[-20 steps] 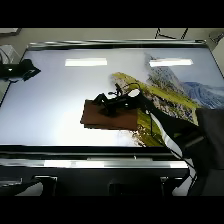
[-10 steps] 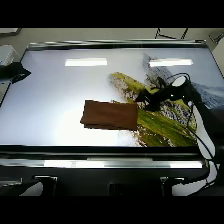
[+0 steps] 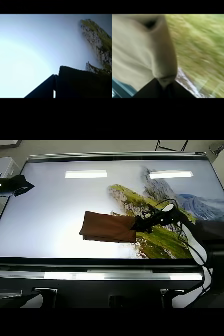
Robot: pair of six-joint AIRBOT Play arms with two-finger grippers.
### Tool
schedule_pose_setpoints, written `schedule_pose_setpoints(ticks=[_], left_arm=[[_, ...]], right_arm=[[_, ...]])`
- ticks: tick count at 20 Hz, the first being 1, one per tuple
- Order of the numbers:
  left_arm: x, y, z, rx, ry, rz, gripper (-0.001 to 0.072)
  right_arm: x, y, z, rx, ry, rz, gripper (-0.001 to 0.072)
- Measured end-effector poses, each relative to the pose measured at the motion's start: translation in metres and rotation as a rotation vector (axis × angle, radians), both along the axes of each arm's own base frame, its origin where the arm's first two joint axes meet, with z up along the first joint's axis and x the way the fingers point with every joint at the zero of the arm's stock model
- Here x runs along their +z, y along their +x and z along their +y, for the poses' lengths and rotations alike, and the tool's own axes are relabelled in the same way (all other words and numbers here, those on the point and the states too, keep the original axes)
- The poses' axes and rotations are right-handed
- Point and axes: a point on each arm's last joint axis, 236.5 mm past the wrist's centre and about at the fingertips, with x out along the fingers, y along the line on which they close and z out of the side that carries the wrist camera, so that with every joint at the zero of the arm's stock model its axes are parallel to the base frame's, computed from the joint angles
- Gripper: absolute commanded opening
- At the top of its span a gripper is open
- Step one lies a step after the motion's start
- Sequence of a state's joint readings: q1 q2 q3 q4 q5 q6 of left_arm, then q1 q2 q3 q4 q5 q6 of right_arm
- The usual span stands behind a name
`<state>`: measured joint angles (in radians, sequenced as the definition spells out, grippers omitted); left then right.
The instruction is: Fold the clothes and pants, and hang the long-sleeved shirts on hangers.
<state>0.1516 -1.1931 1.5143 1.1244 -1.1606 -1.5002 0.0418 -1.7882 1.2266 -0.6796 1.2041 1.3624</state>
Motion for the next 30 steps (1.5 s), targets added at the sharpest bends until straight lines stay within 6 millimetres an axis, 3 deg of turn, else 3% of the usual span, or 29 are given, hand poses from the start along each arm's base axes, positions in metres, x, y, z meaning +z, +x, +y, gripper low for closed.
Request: schedule_pose_setpoints(ticks=[3,6,9,13,17,21,25,30], left_arm=[[0.0,0.0,-0.002,-0.004,-0.001,0.0,0.0025],[0.0,0.0,-0.003,-0.005,-0.003,0.001,0.0025],[0.0,0.0,-0.003,-0.004,-0.004,0.001,0.0025],[0.0,0.0,-0.003,-0.004,-0.004,0.0,0.0025],[0.0,0.0,-0.005,-0.008,-0.004,0.001,0.0025],[0.0,-0.001,-0.008,-0.019,-0.002,0.0,0.0025],[0.0,-0.001,-0.009,-0.025,0.002,-0.002,0.0025],[0.0,-0.001,-0.01,-0.028,0.004,-0.003,0.0026]], right_arm=[[0.036,0.014,0.002,0.015,0.096,-0.09,0.0038],[0.093,0.044,-0.031,-0.035,0.131,-0.23,0.0038],[0.157,0.071,-0.095,-0.155,0.1,-0.368,0.0038],[0.219,0.074,-0.203,-0.364,-0.008,-0.466,0.0037],[0.256,0.048,-0.306,-0.591,-0.121,-0.488,0.0037],[0.285,0.014,-0.387,-0.833,-0.185,-0.484,0.0037],[0.304,-0.026,-0.439,-1.018,-0.214,-0.463,0.0037],[0.302,-0.085,-0.472,-1.135,-0.262,-0.369,0.0037]])
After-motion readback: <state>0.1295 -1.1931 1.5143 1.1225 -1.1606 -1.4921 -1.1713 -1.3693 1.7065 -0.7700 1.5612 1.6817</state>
